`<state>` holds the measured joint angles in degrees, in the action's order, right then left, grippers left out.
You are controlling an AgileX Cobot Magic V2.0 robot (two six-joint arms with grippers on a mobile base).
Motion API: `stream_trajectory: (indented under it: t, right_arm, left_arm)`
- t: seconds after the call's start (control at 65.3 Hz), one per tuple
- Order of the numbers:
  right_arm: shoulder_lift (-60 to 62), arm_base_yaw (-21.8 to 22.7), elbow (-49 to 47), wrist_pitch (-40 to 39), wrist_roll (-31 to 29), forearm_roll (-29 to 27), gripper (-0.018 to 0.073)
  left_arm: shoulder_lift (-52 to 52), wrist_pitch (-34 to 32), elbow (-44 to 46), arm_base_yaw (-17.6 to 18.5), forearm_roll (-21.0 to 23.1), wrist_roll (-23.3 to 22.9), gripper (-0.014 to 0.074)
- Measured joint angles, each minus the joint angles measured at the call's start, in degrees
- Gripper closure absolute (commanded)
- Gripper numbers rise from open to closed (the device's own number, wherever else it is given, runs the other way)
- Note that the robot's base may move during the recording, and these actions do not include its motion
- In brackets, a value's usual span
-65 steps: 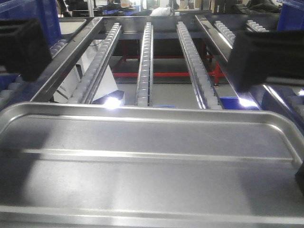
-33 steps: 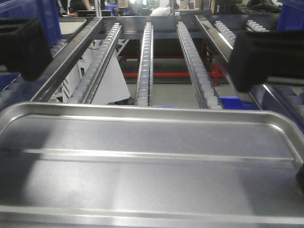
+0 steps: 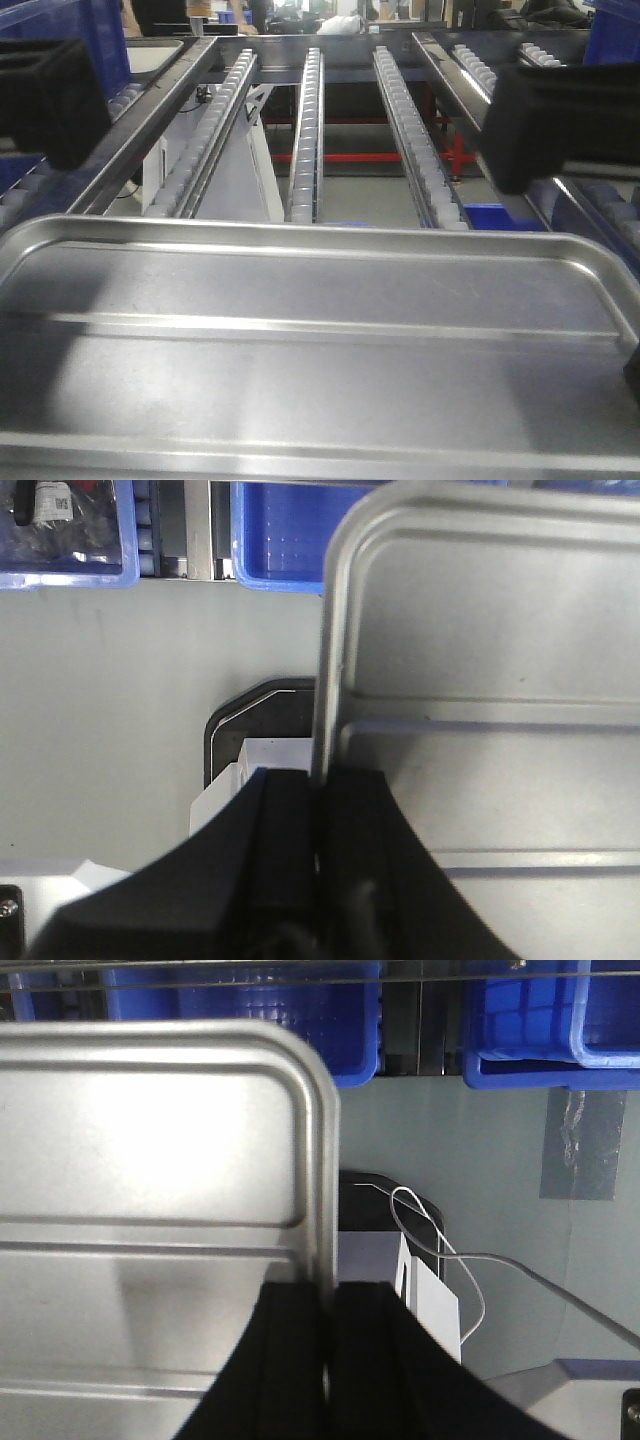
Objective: Grab silver tray and stack on right shelf
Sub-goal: 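Hold the tray level with both grippers while the base turns away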
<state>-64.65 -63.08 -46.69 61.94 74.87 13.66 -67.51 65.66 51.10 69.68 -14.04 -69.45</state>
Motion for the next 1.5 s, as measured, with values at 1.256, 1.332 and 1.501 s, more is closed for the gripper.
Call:
stream_trajectory:
  t: [1.256,1.332,1.501]
  right_arm:
    - [0.00,0.00,0.00,1.35,0.00,0.00,0.0481]
    - [0.00,0.00,0.00,1.44,0.00,0.00,0.0481]
    - [0.00,0.00,0.00,1.47,0.00,0.00,0.0481]
  left_arm:
    - [-0.05,-0.59,0.08,0.05,0.30,0.10,0.0689]
    - [-0.05,-0.59,0.08,0.05,0.34,0.10,0.0689]
    - [-0.05,-0.73,0.08,0.05,0.43,0.10,0.0689]
